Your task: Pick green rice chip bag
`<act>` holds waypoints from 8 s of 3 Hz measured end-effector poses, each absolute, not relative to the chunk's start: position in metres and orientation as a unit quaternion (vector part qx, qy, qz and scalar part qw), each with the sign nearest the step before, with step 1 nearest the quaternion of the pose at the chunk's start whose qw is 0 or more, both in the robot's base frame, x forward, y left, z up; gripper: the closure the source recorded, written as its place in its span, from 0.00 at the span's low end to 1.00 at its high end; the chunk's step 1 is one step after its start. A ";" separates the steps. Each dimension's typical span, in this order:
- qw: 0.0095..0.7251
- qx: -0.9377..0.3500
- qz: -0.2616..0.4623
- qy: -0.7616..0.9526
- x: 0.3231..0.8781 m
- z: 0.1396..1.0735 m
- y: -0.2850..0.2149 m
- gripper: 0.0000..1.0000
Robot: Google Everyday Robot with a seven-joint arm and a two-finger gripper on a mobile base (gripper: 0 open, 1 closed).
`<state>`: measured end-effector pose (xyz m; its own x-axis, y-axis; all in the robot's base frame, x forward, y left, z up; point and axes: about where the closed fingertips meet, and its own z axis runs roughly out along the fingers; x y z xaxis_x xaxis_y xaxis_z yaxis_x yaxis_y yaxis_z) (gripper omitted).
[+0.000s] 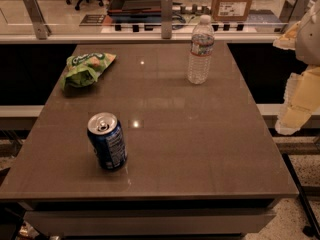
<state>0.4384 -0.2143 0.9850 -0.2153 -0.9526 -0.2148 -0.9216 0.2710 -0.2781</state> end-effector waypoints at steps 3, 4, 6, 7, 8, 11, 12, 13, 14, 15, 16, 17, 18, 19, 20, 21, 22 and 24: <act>0.224 -0.655 -0.025 0.721 0.458 0.987 -0.188 0.00; 0.263 -0.710 -0.027 0.652 0.470 0.985 -0.161 0.00; 0.338 -0.794 -0.062 0.502 0.485 0.982 -0.098 0.00; 0.376 -0.801 -0.066 0.462 0.504 0.982 -0.067 0.00; 0.400 -0.806 -0.045 0.434 0.528 0.977 -0.028 0.00; 0.393 -0.776 0.041 0.492 0.579 0.951 0.059 0.00; 0.390 -0.759 0.058 0.519 0.578 0.950 0.065 0.00; 0.390 -0.759 0.058 0.519 0.578 0.951 0.065 0.00; 0.407 -0.744 0.058 0.528 0.587 0.945 0.065 0.00; 0.446 -0.721 0.060 0.527 0.619 0.938 0.077 0.00; 0.484 -0.703 0.077 0.515 0.656 0.928 0.101 0.00; 0.502 -0.691 0.104 0.510 0.683 0.920 0.128 0.00; 0.492 -0.686 0.135 0.519 0.696 0.904 0.159 0.00; 0.473 -0.683 0.164 0.531 0.691 0.893 0.193 0.00; 0.463 -0.686 0.197 0.526 0.679 0.884 0.230 0.00; 0.455 -0.691 0.229 0.513 0.668 0.873 0.264 0.18; 0.445 -0.683 0.254 0.520 0.664 0.849 0.275 0.41; 0.443 -0.686 0.255 0.518 0.662 0.848 0.279 0.88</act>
Offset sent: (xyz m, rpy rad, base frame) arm 0.0117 0.0141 -0.0014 0.0429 -0.0413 0.0967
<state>0.6622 0.2792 0.8485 0.3331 -0.4842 -0.8091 -0.9367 -0.0713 -0.3429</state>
